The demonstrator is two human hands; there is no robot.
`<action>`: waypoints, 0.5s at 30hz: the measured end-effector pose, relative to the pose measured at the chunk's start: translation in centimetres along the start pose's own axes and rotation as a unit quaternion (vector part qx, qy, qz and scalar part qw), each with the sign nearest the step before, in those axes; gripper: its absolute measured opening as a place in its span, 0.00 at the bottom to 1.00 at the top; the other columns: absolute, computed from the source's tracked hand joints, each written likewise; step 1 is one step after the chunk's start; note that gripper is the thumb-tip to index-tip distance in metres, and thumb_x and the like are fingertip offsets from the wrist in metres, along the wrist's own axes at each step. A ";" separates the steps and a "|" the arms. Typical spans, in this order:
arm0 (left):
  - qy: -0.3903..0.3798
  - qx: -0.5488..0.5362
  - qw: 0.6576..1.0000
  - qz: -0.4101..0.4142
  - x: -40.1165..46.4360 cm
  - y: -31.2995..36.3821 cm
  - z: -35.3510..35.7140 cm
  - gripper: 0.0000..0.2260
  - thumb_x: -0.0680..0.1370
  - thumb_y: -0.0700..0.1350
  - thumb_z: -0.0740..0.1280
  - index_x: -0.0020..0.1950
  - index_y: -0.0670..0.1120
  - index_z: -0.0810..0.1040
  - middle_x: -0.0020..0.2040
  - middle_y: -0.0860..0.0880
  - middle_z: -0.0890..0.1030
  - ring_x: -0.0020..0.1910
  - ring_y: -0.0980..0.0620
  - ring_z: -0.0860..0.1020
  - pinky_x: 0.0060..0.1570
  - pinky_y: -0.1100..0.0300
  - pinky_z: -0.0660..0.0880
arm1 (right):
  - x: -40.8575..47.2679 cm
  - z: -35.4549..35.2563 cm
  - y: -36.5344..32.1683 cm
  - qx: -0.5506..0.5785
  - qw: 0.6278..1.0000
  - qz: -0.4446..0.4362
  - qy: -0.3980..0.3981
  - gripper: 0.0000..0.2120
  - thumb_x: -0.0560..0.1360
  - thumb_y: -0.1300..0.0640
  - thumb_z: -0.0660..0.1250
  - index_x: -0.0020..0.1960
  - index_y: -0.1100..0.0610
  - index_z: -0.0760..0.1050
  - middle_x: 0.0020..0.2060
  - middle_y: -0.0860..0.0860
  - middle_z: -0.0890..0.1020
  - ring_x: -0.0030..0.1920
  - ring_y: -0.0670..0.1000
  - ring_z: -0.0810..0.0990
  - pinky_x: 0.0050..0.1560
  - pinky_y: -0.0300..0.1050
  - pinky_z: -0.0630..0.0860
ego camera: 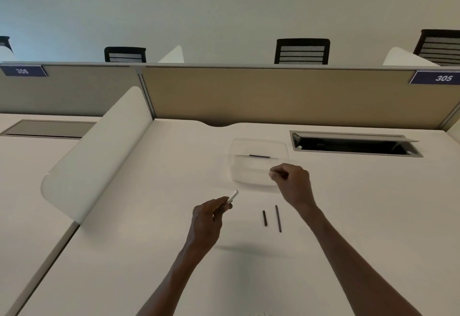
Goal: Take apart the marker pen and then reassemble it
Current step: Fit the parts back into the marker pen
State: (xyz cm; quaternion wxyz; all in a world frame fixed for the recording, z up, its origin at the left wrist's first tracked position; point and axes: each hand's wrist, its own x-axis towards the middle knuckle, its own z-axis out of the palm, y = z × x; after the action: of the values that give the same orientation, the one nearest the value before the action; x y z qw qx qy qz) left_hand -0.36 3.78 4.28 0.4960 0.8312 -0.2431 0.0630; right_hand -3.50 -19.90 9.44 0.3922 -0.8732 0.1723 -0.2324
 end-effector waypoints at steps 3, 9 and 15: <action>-0.001 -0.003 1.000 -0.006 -0.1 -0.3 0.1 0.08 0.78 0.34 0.67 0.49 0.44 0.84 0.41 0.55 0.85 0.42 0.61 0.82 0.41 0.71 0.73 | 0.3 0.2 3.0 -0.032 0.997 0.064 -0.005 0.05 0.71 0.58 0.73 0.38 0.59 0.82 0.34 0.50 0.85 0.37 0.48 0.83 0.42 0.41 0.78; -0.008 -0.014 1.000 -0.018 -0.2 -0.3 0.4 0.08 0.78 0.34 0.67 0.49 0.44 0.84 0.41 0.55 0.85 0.43 0.61 0.82 0.42 0.68 0.75 | -1.5 2.2 7.1 -0.124 0.977 0.158 -0.071 0.14 0.69 0.53 0.75 0.31 0.54 0.73 0.29 0.48 0.78 0.34 0.52 0.79 0.37 0.43 0.74; -0.013 -0.019 0.999 -0.026 -0.1 -0.2 0.7 0.08 0.78 0.34 0.67 0.50 0.44 0.84 0.42 0.56 0.85 0.42 0.61 0.82 0.40 0.68 0.74 | -2.7 3.8 7.7 -0.195 0.949 0.194 -0.154 0.15 0.69 0.54 0.76 0.48 0.62 0.77 0.45 0.56 0.82 0.49 0.60 0.81 0.43 0.44 0.73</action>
State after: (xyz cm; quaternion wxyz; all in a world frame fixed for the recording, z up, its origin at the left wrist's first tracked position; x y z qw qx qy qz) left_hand -0.44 3.31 3.75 0.5098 0.8285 -0.2291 0.0354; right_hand -4.56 -21.19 0.54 0.2730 -0.9078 0.3176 0.0235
